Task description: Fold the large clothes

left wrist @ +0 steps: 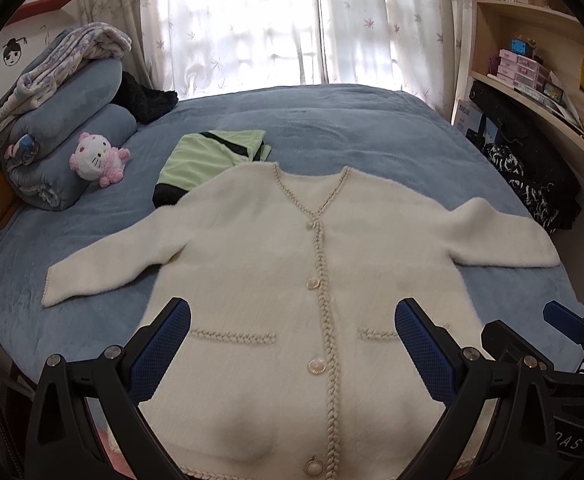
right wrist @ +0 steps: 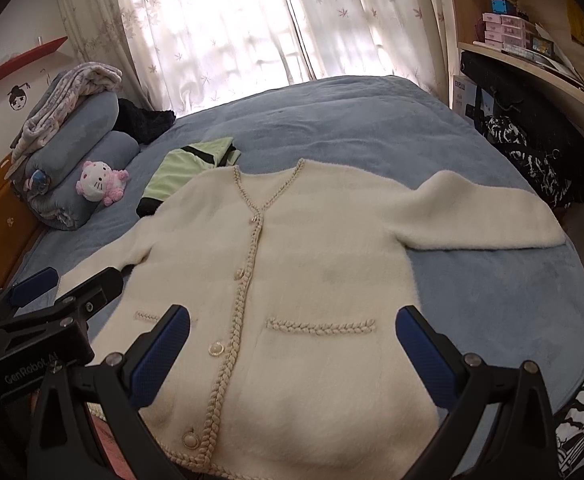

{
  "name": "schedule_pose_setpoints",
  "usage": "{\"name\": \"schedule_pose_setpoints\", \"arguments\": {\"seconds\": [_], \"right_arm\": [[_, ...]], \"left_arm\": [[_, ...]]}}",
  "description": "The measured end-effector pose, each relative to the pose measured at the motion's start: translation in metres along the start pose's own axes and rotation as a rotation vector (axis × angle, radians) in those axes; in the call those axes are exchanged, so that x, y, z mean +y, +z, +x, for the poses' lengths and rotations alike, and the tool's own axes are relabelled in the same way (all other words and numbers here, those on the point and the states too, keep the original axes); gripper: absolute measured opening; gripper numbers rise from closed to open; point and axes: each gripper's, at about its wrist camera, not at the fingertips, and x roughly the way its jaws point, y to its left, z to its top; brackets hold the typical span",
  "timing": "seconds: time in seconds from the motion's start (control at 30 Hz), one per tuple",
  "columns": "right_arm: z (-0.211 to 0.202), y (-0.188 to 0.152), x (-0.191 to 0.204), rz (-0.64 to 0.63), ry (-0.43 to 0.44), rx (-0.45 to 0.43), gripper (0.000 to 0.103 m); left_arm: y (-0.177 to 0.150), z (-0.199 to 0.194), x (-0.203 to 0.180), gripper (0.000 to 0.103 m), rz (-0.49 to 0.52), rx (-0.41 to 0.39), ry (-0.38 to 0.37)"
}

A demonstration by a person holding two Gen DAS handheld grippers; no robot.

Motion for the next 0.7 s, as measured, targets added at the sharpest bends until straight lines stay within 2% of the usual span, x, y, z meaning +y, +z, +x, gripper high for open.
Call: {"name": "schedule_pose_setpoints", "arguments": {"seconds": [0.23, 0.4, 0.7], "right_arm": [[-0.009, 0.030, -0.022, 0.008, 0.014, -0.031, 0.103], [-0.024, 0.059, -0.046, 0.006, -0.013, -0.090, 0.103], [-0.049, 0.102, -0.102, 0.033, -0.154, -0.243, 0.103]], "left_arm": [[0.029, -0.006, -0.024, 0.101, 0.027, -0.052, -0.047], [0.050, -0.008, -0.057, 0.101, 0.093, -0.106, -0.034], [0.088, 0.003, -0.114, 0.101, 0.144, -0.184, -0.076]]}}
